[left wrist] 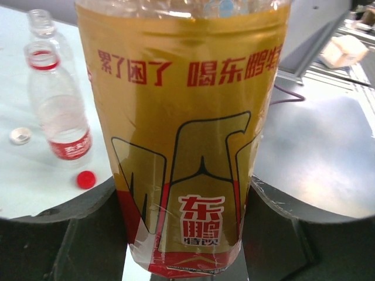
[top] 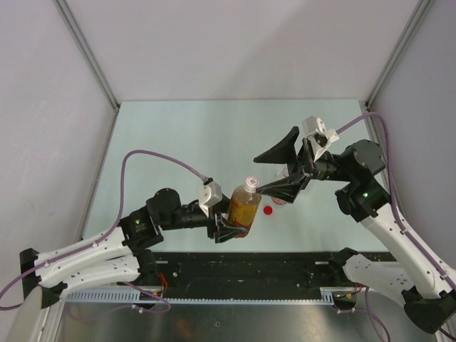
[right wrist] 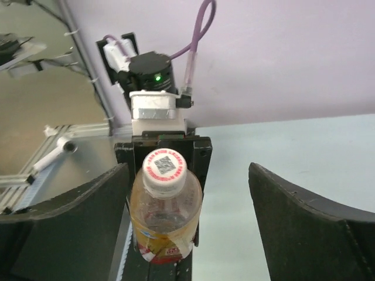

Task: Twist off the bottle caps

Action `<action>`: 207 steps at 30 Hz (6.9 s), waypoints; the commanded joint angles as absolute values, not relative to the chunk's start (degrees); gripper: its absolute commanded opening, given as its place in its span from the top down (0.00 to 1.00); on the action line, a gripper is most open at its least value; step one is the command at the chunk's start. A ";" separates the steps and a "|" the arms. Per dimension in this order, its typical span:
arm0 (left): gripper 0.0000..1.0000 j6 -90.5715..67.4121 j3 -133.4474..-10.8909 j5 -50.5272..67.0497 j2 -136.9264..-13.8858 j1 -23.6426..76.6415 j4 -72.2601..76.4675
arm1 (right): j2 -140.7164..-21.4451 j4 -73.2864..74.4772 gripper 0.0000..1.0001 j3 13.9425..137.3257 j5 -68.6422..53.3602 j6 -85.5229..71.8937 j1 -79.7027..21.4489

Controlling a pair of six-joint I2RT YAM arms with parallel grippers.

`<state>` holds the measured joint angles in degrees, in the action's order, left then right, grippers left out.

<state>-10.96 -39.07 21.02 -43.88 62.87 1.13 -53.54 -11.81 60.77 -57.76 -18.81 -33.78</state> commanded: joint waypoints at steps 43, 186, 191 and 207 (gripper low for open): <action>0.58 -12.81 -57.26 -37.23 -60.13 71.45 -29.36 | -62.66 1.67 0.13 61.29 -17.59 -34.64 -38.41; 0.70 -16.86 -55.47 -39.06 -58.22 72.07 -29.22 | -62.98 -3.62 0.93 62.38 -21.74 -31.32 -39.33; 0.71 -16.13 -54.21 -36.12 -56.50 71.99 -27.99 | -62.26 -3.53 1.00 62.30 -23.07 -30.98 -38.47; 0.67 -7.06 -47.94 -15.08 -48.86 71.98 -16.44 | -60.74 -13.27 1.00 62.29 -45.01 -34.16 -30.82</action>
